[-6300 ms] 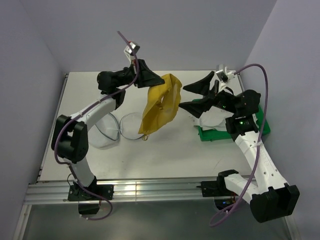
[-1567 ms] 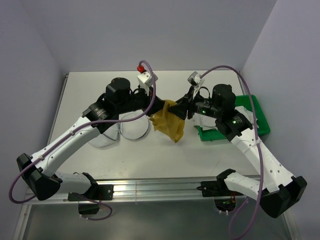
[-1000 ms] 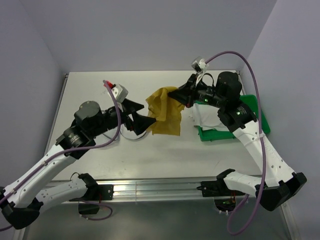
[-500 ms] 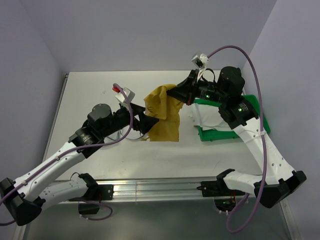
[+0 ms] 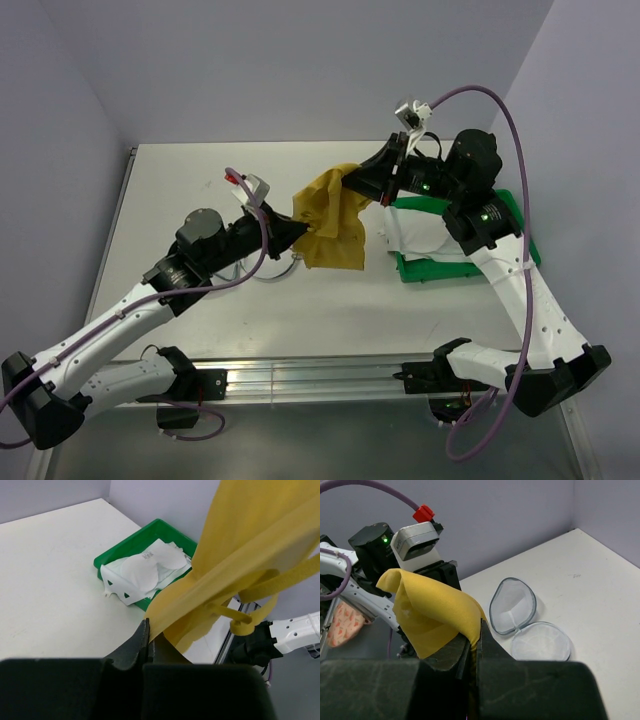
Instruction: Place the bra in the laundry bag and zip it closed
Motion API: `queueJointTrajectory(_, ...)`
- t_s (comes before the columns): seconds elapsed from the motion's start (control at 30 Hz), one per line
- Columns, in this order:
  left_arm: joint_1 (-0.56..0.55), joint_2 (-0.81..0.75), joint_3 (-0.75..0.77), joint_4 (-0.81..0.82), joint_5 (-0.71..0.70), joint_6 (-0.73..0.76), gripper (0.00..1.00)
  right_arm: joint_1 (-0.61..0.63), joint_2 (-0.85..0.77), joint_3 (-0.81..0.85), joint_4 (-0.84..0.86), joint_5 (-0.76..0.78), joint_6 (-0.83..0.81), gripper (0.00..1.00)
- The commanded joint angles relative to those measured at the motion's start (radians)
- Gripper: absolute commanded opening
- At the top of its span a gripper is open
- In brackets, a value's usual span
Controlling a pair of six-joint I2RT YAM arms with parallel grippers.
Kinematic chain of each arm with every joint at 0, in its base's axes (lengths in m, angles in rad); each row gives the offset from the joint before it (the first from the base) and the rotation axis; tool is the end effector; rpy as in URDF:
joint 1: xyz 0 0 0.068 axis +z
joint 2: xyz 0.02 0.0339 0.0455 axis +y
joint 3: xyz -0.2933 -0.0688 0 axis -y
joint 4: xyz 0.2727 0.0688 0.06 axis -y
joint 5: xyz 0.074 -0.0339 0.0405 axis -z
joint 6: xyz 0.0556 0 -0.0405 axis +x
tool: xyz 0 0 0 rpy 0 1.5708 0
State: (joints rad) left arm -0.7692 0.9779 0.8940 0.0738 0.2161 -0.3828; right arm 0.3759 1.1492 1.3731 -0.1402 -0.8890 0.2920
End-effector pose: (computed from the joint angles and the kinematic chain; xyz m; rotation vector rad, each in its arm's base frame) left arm 0.1794 -0.1902 0.3924 0.4984 1.6103 -1.0562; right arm 0.2271 0.1360 0.5093 -0.8153 1.4245 1.1753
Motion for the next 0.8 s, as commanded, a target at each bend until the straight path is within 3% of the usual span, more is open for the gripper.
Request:
queueJointTrajectory(0.0, -0.001, 0.015, -0.003, 0.09, 0.028, -0.036, 0.0, -0.012, -0.014, -0.008, 0.074, -0.034, 0.024, 0.0)
queueJointTrajectory(0.27, 0.01, 0.079, 0.059, 0.087, 0.005, -0.169, 0.0, -0.011, -0.114, -0.088, 0.068, 0.134, -0.074, 0.0)
queueJointTrajectory(0.4, 0.066, 0.145, 0.141, -0.009, 0.006, -0.246, 0.0, -0.005, -0.238, -0.211, 0.134, 0.185, -0.143, 0.0)
queueJointTrajectory(0.6, 0.174, 0.211, 0.2, -0.045, 0.091, -0.375, 0.0, 0.026, -0.308, -0.267, 0.148, 0.214, -0.218, 0.15)
queueJointTrajectory(0.77, 0.225, 0.223, 0.218, -0.02, 0.143, -0.422, 0.0, 0.125, -0.304, -0.319, 0.114, 0.335, -0.237, 0.43)
